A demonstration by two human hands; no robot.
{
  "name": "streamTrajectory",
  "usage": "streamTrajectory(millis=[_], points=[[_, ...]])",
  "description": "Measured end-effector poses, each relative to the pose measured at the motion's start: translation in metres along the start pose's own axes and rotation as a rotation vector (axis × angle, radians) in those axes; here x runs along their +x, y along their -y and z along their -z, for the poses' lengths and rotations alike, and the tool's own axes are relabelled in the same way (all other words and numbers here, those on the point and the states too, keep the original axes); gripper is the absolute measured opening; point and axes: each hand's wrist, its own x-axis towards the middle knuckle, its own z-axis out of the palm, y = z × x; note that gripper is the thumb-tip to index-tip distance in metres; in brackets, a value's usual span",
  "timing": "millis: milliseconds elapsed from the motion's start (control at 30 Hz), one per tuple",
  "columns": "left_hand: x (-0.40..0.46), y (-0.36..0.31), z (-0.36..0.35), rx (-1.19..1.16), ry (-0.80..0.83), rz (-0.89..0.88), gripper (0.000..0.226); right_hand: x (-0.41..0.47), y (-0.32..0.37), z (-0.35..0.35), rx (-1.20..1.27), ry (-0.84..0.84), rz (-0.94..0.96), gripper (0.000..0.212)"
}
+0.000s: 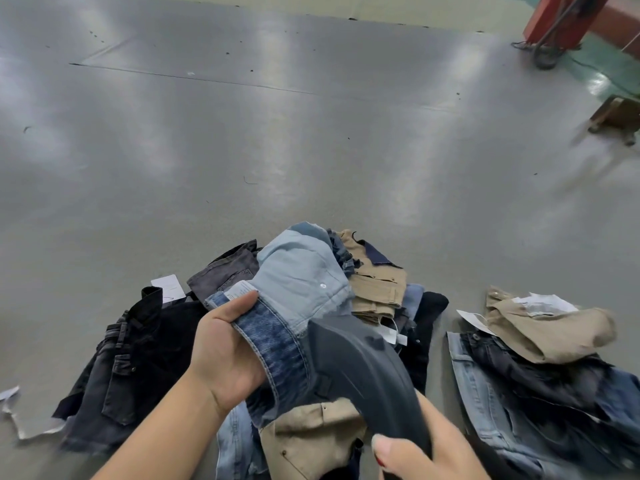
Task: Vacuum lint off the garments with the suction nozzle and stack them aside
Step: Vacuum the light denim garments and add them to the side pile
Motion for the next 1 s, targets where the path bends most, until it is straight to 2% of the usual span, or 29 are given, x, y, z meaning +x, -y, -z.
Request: streamTrajectory(millis=[67, 133, 267, 400, 533, 633, 733, 833, 900, 1000], points=[[0.0, 0.0, 0.0, -0.006, 0.012, -0.001, 0.043, -0.001, -0.001, 0.002, -0.077, 0.032, 0.037, 0.041], [-0.001, -0.001, 0.0, -0.011, 0.034, 0.0, 0.042, -0.003, 0.004, 0.011, -0.055, 0.006, 0.009, 0.039], [-0.004, -0.005, 0.001, -0.016, 0.06, -0.013, 0.041, 0.0, 0.011, 0.03, 0.094, -0.126, -0.049, 0.01], [-0.005, -0.004, -0.001, -0.002, 0.057, 0.002, 0.046, -0.004, 0.02, 0.032, 0.151, -0.135, -0.036, 0.022], [-0.004, 0.0, -0.002, 0.004, 0.051, 0.02, 0.044, -0.005, 0.01, 0.009, -0.012, 0.016, -0.035, 0.041], [-0.001, -0.001, 0.003, 0.018, 0.043, 0.0, 0.041, 0.0, 0.002, 0.002, 0.012, 0.007, -0.076, 0.025], [-0.002, -0.001, 0.005, 0.054, 0.041, 0.0, 0.039, 0.01, 0.003, 0.011, 0.111, -0.098, -0.101, 0.01], [-0.005, -0.003, 0.006, 0.107, 0.041, 0.01, 0.041, 0.025, 0.009, 0.029, 0.131, -0.203, -0.112, 0.019], [-0.003, -0.008, 0.005, 0.197, -0.028, 0.011, 0.037, 0.03, 0.015, 0.04, 0.172, -0.268, -0.104, 0.019], [0.007, -0.017, -0.004, 0.51, -0.295, -0.037, 0.031, 0.028, 0.024, 0.05, 0.221, -0.334, -0.054, 0.016]])
